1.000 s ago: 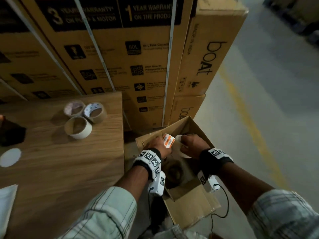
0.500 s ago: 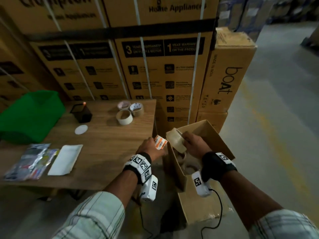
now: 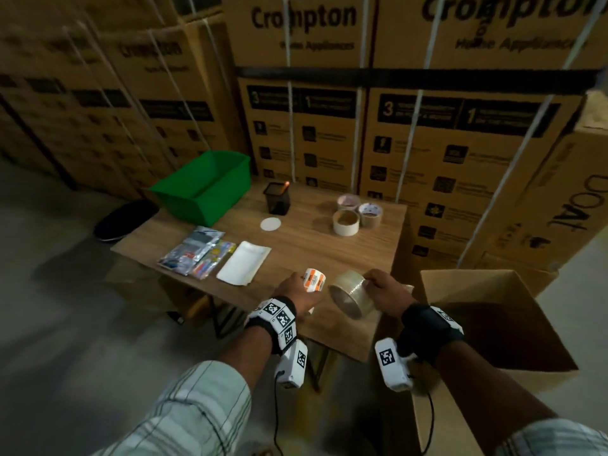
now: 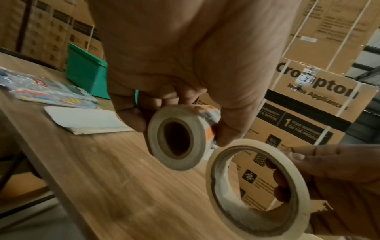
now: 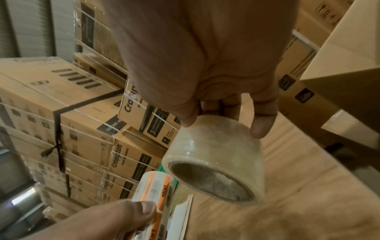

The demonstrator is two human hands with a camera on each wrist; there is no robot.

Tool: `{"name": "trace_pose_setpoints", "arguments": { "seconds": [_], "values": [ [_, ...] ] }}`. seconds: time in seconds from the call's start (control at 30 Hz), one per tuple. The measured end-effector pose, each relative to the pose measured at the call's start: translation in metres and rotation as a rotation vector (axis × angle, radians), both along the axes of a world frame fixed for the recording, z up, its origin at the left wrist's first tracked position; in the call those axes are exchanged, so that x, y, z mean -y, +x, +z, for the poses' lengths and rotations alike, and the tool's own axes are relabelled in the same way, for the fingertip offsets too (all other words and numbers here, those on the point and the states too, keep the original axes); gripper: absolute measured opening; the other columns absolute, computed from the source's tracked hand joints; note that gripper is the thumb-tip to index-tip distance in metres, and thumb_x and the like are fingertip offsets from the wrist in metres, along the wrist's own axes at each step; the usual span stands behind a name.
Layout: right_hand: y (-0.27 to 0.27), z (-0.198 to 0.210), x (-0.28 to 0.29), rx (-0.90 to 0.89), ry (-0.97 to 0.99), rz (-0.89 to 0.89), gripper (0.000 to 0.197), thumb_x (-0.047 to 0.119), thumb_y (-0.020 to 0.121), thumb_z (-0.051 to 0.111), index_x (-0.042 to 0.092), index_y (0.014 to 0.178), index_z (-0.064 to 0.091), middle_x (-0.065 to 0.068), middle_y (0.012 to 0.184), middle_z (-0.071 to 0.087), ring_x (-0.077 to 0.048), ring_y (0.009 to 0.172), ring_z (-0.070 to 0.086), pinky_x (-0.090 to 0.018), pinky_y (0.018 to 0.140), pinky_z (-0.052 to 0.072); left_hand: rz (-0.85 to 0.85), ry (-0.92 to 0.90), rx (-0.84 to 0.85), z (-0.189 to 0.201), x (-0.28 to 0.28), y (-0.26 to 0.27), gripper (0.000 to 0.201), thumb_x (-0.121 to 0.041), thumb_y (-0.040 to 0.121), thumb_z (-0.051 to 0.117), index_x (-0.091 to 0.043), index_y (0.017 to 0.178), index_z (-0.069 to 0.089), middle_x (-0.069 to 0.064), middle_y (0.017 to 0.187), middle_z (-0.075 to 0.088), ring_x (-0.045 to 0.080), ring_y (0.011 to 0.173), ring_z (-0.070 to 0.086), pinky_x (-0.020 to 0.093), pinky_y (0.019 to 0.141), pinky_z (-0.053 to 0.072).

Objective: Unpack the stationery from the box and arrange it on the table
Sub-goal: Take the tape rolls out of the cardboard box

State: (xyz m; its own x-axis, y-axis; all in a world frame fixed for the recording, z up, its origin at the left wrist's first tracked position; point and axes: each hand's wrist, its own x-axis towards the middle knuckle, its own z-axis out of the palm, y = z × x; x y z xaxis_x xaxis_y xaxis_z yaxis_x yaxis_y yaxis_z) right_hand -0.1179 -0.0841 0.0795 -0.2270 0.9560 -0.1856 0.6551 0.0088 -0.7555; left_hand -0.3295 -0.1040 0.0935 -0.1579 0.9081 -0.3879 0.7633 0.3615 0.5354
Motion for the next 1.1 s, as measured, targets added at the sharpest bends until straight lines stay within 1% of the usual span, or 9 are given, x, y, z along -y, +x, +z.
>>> {"name": "trace_pose_setpoints", "arguments": {
  "seconds": [0.13,0.3,0.47,0.57,0.67,0.73,0.83,0.93,1.1],
  "values": [
    [-0.054,-0.010,-0.019,0.053,-0.028,0.058,0.010,0.014,0.096,0.047,0.014,0.094,0.056,-0.005,0.094,0.057,-0.022,0.088,0.055,-0.029,0.073,0.041,-0.022,-0.023,0.003,-0.011,-0.012,-0.055,0.060,-0.040,0.078,0.068,-0.013,0.127,0.045,0.009,0.124,0.060,0.028,0.110,0.060,0.033,0.092,0.048],
    [-0.120,-0.027,-0.053,0.093,-0.053,-0.003,0.007,0.015,0.094,0.050,0.016,0.089,0.054,-0.007,0.090,0.059,-0.022,0.086,0.055,-0.031,0.074,0.043,-0.078,-0.057,0.060,-0.036,-0.045,-0.121,0.060,-0.033,0.073,0.074,-0.013,0.121,0.046,0.007,0.116,0.061,0.025,0.105,0.059,0.033,0.089,0.049],
    [-0.179,-0.039,-0.088,0.227,-0.072,-0.097,0.014,0.017,0.092,0.053,0.007,0.097,0.060,-0.013,0.100,0.064,-0.027,0.092,0.058,-0.030,0.072,0.040,-0.183,-0.060,0.115,-0.064,-0.098,-0.171,0.061,-0.030,0.075,0.076,-0.014,0.124,0.043,0.003,0.116,0.057,0.023,0.111,0.056,0.028,0.088,0.043],
    [-0.197,-0.046,-0.095,0.322,-0.038,-0.132,0.016,0.020,0.091,0.053,0.007,0.100,0.059,-0.015,0.103,0.065,-0.032,0.095,0.059,-0.029,0.070,0.038,-0.270,-0.080,0.151,-0.077,-0.119,-0.178,0.062,-0.027,0.073,0.079,-0.015,0.123,0.044,0.004,0.120,0.059,0.023,0.114,0.056,0.031,0.095,0.045],
    [-0.206,-0.050,-0.097,0.422,0.006,-0.119,0.023,0.024,0.090,0.050,0.009,0.105,0.057,-0.015,0.105,0.065,-0.034,0.097,0.060,-0.031,0.076,0.043,-0.297,-0.062,0.162,-0.085,-0.136,-0.176,0.067,-0.023,0.071,0.080,-0.015,0.127,0.044,0.006,0.126,0.058,0.026,0.118,0.055,0.034,0.100,0.045],
    [-0.207,-0.054,-0.100,0.486,0.045,-0.105,0.033,0.030,0.087,0.045,0.016,0.114,0.056,-0.011,0.113,0.064,-0.034,0.104,0.057,-0.036,0.083,0.048,-0.295,-0.014,0.180,-0.089,-0.146,-0.174,0.068,-0.018,0.070,0.079,-0.014,0.128,0.043,0.007,0.128,0.057,0.028,0.120,0.054,0.035,0.102,0.044],
    [-0.208,-0.061,-0.102,0.591,0.067,-0.133,0.038,0.030,0.087,0.046,0.025,0.125,0.051,-0.005,0.129,0.056,-0.033,0.112,0.050,-0.041,0.090,0.045,-0.311,0.024,0.182,-0.099,-0.158,-0.171,0.064,-0.017,0.068,0.077,-0.014,0.124,0.046,0.008,0.122,0.060,0.029,0.115,0.058,0.037,0.098,0.047],
    [-0.207,-0.064,-0.098,0.656,0.090,-0.175,0.038,0.028,0.089,0.048,0.021,0.126,0.050,-0.006,0.135,0.050,-0.033,0.115,0.047,-0.041,0.090,0.042,-0.330,0.029,0.213,-0.107,-0.163,-0.169,0.062,-0.015,0.066,0.079,-0.017,0.120,0.048,0.006,0.117,0.063,0.027,0.108,0.061,0.036,0.093,0.051],
    [-0.199,-0.070,-0.089,0.664,0.094,-0.253,0.033,0.026,0.090,0.050,0.012,0.119,0.051,-0.011,0.126,0.055,-0.034,0.118,0.045,-0.043,0.089,0.041,-0.382,0.060,0.236,-0.114,-0.167,-0.160,0.066,-0.019,0.068,0.081,-0.019,0.123,0.047,0.004,0.120,0.062,0.025,0.110,0.060,0.030,0.091,0.048]
  ]
}}
